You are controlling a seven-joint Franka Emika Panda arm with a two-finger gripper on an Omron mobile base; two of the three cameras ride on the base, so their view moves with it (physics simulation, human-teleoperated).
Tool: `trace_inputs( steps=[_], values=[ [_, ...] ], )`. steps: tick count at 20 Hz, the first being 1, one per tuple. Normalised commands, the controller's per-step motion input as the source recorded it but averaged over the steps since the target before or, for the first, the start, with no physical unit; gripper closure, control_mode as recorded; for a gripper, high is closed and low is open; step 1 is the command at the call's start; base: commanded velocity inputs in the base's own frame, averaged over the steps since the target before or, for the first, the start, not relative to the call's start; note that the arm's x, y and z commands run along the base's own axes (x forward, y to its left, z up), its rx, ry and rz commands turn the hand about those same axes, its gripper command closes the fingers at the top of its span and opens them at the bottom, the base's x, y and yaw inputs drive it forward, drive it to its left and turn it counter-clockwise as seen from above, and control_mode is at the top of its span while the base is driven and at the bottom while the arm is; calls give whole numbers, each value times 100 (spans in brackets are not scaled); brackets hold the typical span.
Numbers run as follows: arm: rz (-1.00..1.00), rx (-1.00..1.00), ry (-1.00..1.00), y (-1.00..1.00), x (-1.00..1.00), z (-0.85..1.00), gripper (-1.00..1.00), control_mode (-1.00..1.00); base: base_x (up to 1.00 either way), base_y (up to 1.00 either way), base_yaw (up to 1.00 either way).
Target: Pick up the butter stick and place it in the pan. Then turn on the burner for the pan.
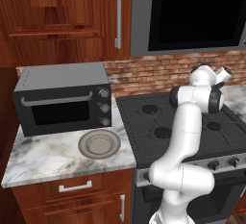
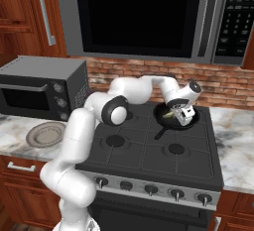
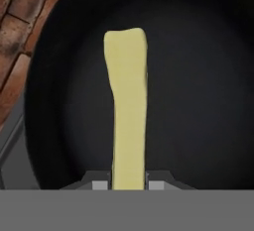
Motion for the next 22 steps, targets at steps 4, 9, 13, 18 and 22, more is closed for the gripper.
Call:
trace_inputs(
  steps=[4, 9, 13, 18, 22],
  values=[
    [2, 0, 0, -6, 15, -12, 100, -100, 0, 0, 0],
    [1, -2, 0, -3, 10, -22, -100, -100, 0, 0, 0],
    [1, 0, 0, -9, 2, -6, -100, -100, 0, 0, 0],
    [0, 0, 0, -14, -4, -1, -100, -100, 0, 0, 0],
    [2, 0, -3, -13, -29, 8, -100, -100, 0, 0, 0]
  ],
)
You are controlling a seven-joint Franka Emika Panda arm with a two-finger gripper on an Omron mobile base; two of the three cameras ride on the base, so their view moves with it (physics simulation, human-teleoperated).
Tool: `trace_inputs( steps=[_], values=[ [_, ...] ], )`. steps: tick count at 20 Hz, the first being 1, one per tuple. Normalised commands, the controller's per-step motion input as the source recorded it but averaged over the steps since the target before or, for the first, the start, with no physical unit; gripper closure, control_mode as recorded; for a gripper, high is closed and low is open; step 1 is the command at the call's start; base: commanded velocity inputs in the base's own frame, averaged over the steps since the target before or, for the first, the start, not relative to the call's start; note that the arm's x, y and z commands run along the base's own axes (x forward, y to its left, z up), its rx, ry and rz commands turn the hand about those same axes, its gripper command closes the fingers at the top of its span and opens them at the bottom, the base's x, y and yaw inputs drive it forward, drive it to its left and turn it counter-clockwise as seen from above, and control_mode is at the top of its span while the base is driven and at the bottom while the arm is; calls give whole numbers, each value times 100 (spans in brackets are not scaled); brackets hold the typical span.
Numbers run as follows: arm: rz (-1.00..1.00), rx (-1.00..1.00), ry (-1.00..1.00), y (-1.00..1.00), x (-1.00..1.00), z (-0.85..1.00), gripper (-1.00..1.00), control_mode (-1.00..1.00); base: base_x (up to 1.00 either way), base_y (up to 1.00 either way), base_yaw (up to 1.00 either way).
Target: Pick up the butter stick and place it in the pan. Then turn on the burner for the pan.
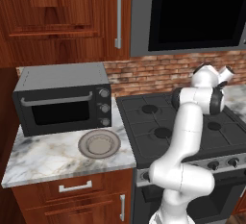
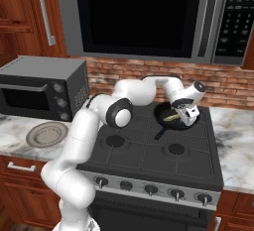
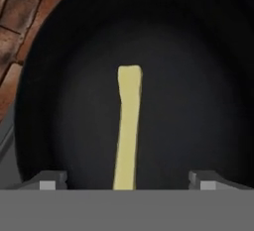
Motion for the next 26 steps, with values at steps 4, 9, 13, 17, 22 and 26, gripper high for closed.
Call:
trace_inputs(
  steps=[4, 9, 13, 17, 22, 26],
  values=[
    [1, 0, -7, -1, -40, 27, -100, -100, 0, 0, 0],
    [0, -1, -12, 0, -43, 42, -100, -100, 0, 0, 0],
    [1, -2, -12, 0, -52, 29, -100, -100, 0, 0, 0],
    [9, -4, -11, 1, -62, 10, -100, -100, 0, 0, 0],
    [15, -9, -17, 1, -78, 11, -100, -100, 0, 0, 0],
    [16, -10, -19, 1, -98, 21, -100, -100, 0, 0, 0]
  ],
)
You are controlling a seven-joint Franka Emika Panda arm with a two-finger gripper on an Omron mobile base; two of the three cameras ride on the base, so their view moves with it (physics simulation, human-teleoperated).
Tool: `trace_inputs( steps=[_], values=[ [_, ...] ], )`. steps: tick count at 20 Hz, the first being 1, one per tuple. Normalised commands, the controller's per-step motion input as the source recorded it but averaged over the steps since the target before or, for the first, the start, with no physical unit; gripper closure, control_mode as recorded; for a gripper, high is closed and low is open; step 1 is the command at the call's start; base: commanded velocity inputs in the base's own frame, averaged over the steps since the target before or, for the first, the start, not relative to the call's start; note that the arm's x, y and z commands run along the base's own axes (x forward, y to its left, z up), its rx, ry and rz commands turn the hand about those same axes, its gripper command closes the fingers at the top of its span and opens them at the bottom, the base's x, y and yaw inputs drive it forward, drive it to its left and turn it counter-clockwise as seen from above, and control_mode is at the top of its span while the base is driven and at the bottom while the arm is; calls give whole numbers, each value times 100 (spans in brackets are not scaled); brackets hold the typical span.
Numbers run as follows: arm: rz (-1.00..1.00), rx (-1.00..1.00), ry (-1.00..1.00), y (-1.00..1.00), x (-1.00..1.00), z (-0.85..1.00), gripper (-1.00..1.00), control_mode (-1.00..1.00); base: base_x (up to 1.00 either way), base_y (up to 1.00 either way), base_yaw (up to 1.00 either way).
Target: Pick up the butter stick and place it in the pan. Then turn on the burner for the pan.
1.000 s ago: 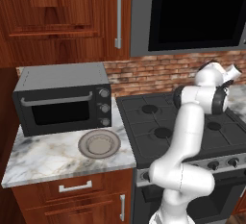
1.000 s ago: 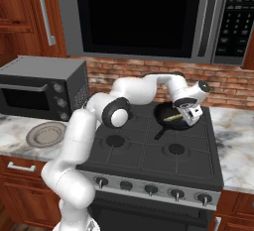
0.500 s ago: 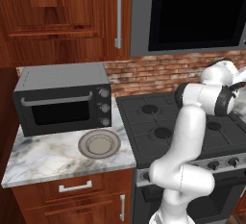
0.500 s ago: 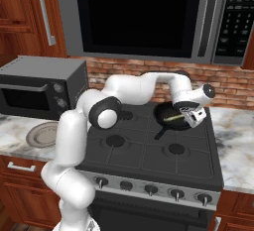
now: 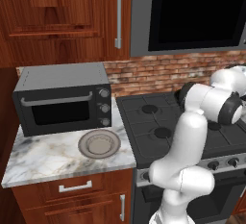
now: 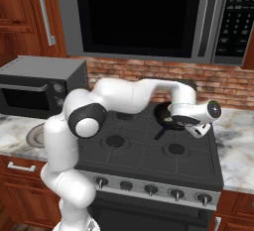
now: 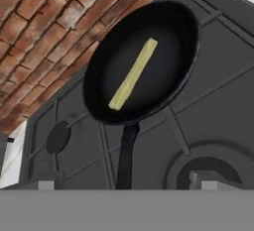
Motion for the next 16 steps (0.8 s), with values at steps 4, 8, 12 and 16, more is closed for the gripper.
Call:
trace_inputs(
  steps=[4, 8, 12, 16],
  values=[
    [17, -11, -21, 9, -100, 22, -100, -100, 0, 0, 0],
    [18, -13, -23, 16, -92, 11, -100, -100, 0, 0, 0],
    [18, -13, -27, 15, -92, 0, -100, -100, 0, 0, 0],
    [16, -14, -30, 13, -94, 0, -100, -100, 0, 0, 0]
  ],
)
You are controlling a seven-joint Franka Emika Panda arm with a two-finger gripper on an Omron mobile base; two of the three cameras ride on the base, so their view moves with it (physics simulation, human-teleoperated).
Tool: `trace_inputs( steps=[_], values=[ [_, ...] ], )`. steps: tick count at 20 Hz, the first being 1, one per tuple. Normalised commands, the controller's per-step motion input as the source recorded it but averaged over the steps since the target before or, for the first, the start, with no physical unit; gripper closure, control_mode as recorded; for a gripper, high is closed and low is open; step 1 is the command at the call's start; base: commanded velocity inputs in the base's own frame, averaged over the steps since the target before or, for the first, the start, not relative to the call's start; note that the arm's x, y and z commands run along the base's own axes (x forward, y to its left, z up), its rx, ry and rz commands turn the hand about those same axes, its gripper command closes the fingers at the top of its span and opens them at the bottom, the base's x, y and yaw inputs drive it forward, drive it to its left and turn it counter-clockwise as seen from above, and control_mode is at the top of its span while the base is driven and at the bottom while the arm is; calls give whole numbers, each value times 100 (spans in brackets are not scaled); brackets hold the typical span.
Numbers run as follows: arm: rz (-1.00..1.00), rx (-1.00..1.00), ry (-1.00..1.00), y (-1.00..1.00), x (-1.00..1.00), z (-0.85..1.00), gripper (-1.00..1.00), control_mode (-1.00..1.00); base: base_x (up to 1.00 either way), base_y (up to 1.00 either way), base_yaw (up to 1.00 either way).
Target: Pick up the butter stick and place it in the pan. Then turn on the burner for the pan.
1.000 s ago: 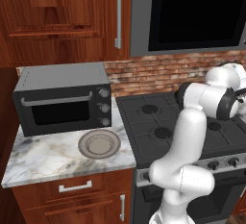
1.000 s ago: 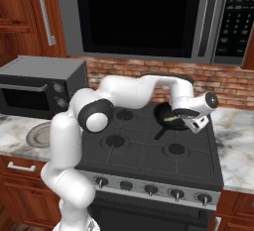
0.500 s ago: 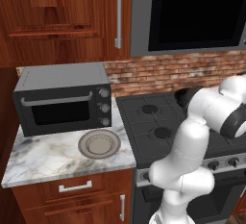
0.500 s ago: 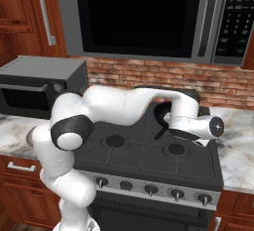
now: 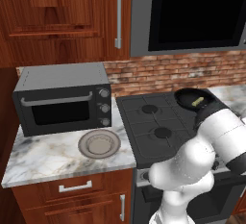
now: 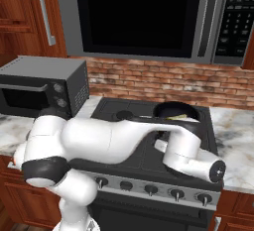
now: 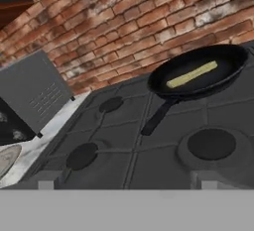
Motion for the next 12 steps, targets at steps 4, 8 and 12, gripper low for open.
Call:
trace_inputs(
  steps=[4, 8, 12],
  values=[
    [15, -15, -31, 19, -89, 0, -100, -100, 0, 0, 0],
    [7, -11, -1, 11, -25, -13, -100, -100, 0, 0, 0],
    [0, -1, -5, -1, -23, -8, -100, -100, 0, 0, 0]
  ],
)
